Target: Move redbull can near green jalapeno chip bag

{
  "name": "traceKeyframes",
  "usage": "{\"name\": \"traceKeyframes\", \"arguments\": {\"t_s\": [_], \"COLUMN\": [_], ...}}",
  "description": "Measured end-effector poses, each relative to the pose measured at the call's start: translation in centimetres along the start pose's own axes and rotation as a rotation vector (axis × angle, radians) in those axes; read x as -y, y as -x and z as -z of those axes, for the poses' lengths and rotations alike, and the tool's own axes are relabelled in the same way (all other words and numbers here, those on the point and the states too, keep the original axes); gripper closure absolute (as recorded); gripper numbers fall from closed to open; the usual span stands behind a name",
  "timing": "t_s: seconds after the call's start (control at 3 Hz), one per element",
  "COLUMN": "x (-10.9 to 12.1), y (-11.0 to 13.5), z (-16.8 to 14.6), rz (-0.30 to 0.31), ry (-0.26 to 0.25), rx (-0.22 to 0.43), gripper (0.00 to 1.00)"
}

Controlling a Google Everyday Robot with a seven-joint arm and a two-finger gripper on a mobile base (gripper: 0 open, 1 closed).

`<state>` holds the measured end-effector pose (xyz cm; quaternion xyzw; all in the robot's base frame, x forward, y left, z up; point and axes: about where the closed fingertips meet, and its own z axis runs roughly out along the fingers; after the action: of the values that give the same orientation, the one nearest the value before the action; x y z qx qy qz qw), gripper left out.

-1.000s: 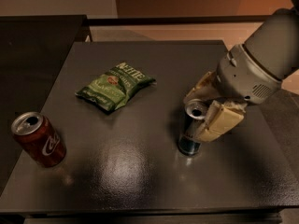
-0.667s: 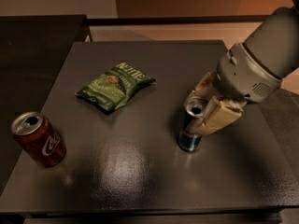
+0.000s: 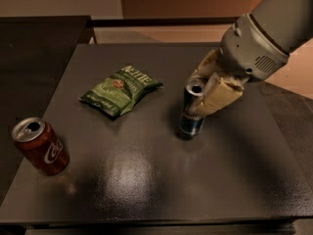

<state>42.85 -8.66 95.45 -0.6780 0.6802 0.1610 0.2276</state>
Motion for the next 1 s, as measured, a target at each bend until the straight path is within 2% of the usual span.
{"name": "traceKeyframes", "arguments": {"t_s": [0.67,1.0], "x": [4.7,6.9], "y": [4.8,5.8], "z": [0.3,-1.1], "rz": [-0.05,-0.106], "ry": [-0.048,-0.043], "rx": [0.03,0.016], "gripper": [1.0,1.0]}}
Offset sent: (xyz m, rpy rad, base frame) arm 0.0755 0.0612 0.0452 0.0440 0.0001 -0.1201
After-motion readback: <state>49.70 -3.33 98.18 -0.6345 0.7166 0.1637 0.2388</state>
